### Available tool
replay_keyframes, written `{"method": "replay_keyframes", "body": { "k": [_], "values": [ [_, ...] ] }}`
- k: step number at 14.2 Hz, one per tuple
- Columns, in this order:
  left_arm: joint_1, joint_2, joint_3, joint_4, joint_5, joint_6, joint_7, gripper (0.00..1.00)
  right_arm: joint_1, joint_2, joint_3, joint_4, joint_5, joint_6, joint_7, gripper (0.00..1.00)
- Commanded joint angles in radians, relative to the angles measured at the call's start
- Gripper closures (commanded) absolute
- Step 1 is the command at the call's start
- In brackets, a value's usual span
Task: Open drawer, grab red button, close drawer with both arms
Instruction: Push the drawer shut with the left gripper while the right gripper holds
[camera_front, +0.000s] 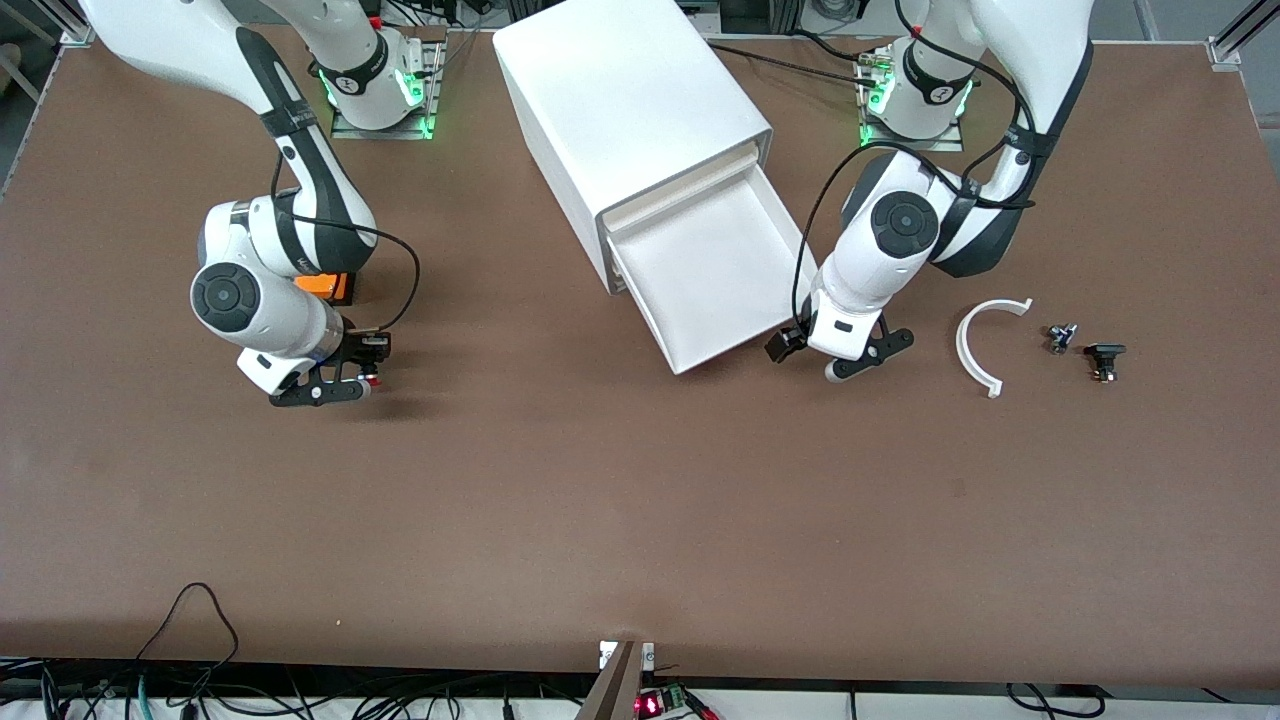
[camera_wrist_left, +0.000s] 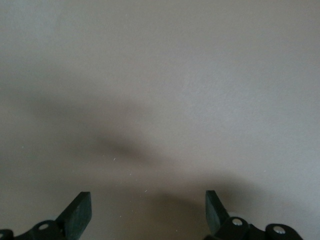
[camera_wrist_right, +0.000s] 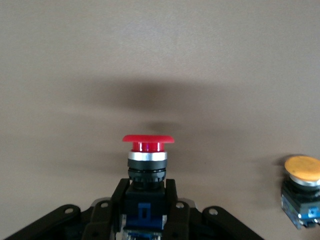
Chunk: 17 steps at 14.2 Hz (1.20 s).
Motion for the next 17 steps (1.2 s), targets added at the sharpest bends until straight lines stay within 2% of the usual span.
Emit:
{"method": "replay_keyframes", "body": {
  "k": [1, 6, 10, 13, 14, 15, 17],
  "values": [
    [0.001, -0.030, -0.061, -0.047, -0.014, 0.009, -0.055, 0.00, -0.033, -0.036, 0.021, -0.096, -0.020, 0.126, 0.014, 0.72],
    [-0.001, -0.042, -0.186, -0.089, -0.022, 0.000, -0.055, 0.00, -0.063, -0.070, 0.019, -0.161, -0.091, 0.183, 0.014, 0.70],
    [0.001, -0.075, -0.278, -0.119, -0.028, -0.058, -0.053, 0.00, -0.094, -0.040, 0.019, -0.227, -0.150, 0.323, 0.012, 0.69],
    [0.001, -0.094, -0.324, -0.119, -0.060, -0.097, -0.055, 0.00, -0.099, -0.014, 0.019, -0.228, -0.151, 0.331, 0.014, 0.60],
    [0.001, -0.096, -0.327, -0.118, -0.089, -0.106, -0.053, 0.00, -0.105, -0.013, 0.019, -0.224, -0.149, 0.328, 0.021, 0.41],
    [0.001, -0.096, -0.326, -0.118, -0.126, -0.108, -0.050, 0.00, -0.109, -0.016, 0.020, -0.221, -0.147, 0.323, 0.029, 0.00],
    [0.002, -0.096, -0.326, -0.118, -0.195, -0.108, -0.047, 0.00, -0.111, -0.032, 0.021, -0.210, -0.137, 0.317, 0.026, 0.00]
  ]
}}
